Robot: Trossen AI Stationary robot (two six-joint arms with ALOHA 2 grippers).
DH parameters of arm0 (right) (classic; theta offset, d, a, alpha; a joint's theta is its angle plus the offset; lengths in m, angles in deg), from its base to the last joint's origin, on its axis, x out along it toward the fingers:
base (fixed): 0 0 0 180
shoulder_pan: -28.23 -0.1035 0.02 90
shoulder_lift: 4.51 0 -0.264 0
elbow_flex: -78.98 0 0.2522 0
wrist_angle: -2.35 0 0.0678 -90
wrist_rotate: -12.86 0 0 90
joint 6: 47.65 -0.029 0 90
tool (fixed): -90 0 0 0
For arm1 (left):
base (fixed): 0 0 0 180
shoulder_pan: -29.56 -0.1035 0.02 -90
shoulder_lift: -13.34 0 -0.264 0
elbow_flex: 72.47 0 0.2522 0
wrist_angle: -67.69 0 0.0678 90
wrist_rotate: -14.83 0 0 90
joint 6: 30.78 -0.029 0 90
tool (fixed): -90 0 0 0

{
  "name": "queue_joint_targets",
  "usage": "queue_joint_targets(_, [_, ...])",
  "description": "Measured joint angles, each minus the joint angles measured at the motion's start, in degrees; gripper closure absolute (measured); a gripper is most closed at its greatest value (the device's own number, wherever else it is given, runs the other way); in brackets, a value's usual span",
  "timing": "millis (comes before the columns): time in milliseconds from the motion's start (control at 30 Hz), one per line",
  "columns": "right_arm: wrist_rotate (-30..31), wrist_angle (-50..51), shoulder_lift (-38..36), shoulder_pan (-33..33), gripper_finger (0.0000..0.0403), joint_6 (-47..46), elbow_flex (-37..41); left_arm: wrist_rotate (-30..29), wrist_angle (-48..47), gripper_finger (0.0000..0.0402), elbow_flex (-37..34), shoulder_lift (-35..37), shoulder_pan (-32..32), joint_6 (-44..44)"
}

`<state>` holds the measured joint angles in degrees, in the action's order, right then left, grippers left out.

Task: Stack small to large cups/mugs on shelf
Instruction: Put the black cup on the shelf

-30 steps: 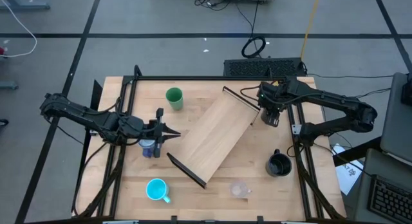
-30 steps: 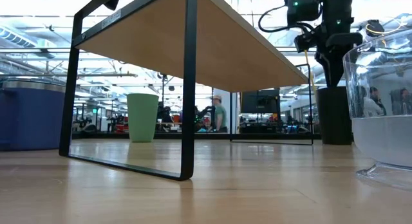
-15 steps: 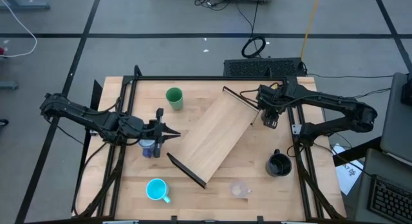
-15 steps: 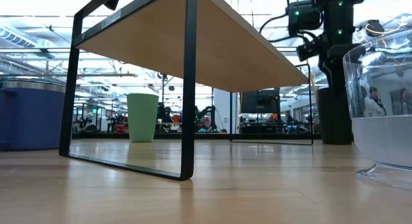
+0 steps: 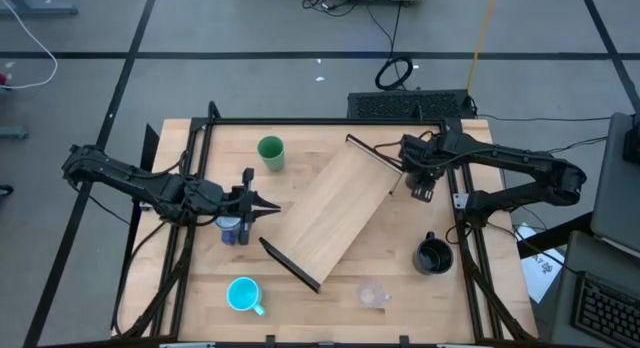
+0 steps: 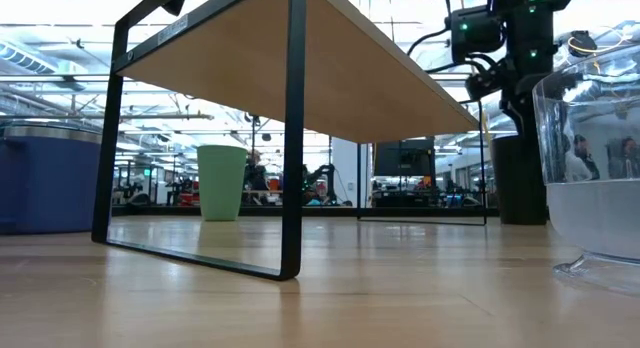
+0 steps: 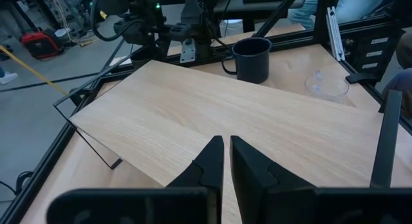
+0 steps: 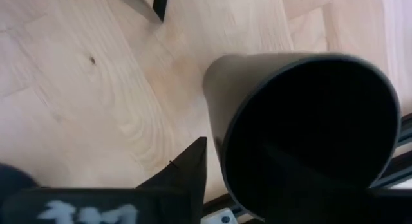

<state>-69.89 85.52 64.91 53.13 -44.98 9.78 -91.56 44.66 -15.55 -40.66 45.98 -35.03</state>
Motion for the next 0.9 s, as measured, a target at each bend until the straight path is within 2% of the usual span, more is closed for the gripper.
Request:
queue_joint_targets(233, [0.0,0.03,0.0,0.0,0.0338,-0.14,-0.04,0.0,0.01,0.0371,0.0,0.0,0.0,-0.04])
queue_joint_targets(633, [-0.02,2.06,-0.02,0.0,0.0346,0.35,-1.25,0.0,0.01,0.0371,0.0,0.0,0.0,-0.2])
queue_joint_targets(900, [-1.32,2.84,-0.07,0.02,0.0392,0.93,-3.52,0.0,0.02,0.0371,0.0,0.0,0.0,-0.2])
